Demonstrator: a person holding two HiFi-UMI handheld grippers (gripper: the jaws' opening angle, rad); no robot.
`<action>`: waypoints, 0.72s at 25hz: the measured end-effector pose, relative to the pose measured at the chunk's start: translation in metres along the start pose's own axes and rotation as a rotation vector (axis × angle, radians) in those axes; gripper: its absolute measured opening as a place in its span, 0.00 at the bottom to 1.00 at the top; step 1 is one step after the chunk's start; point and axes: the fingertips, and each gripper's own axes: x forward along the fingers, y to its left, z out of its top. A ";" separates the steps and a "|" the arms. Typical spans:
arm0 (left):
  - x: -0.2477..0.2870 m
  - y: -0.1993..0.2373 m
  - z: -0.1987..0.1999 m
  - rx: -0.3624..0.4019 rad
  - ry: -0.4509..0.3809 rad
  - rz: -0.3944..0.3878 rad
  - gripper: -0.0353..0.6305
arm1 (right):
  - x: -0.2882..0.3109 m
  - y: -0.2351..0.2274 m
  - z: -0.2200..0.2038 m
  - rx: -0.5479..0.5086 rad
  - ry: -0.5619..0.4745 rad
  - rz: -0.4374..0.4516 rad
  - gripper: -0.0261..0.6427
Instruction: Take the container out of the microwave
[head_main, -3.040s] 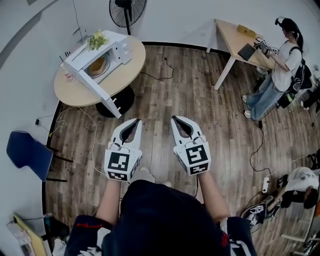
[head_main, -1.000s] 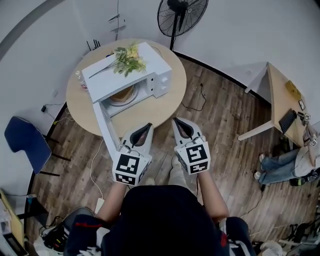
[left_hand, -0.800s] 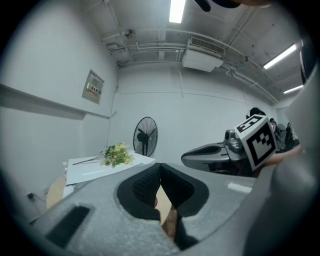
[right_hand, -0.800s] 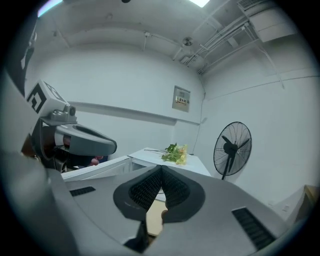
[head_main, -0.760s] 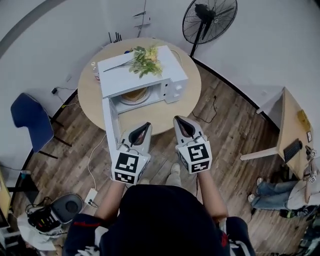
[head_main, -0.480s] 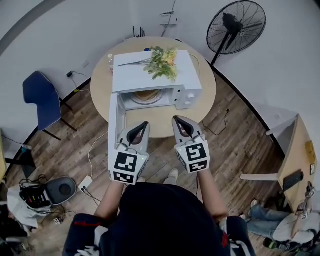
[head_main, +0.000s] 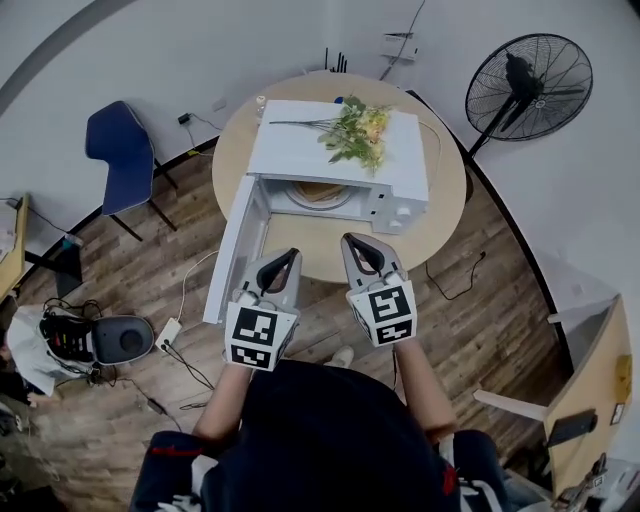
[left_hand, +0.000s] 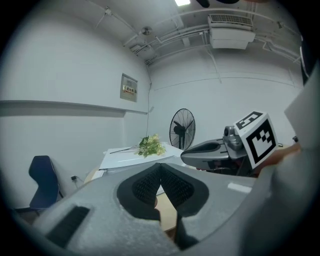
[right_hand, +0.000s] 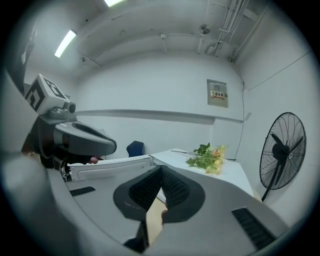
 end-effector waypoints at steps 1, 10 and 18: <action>0.002 -0.001 -0.002 -0.007 0.007 0.013 0.07 | 0.000 -0.002 -0.002 -0.002 0.003 0.014 0.05; 0.017 -0.024 -0.017 -0.037 0.036 0.076 0.07 | -0.005 -0.019 -0.027 -0.013 0.034 0.092 0.05; 0.029 -0.016 -0.030 -0.069 0.067 0.098 0.07 | 0.014 -0.016 -0.040 -0.025 0.075 0.145 0.05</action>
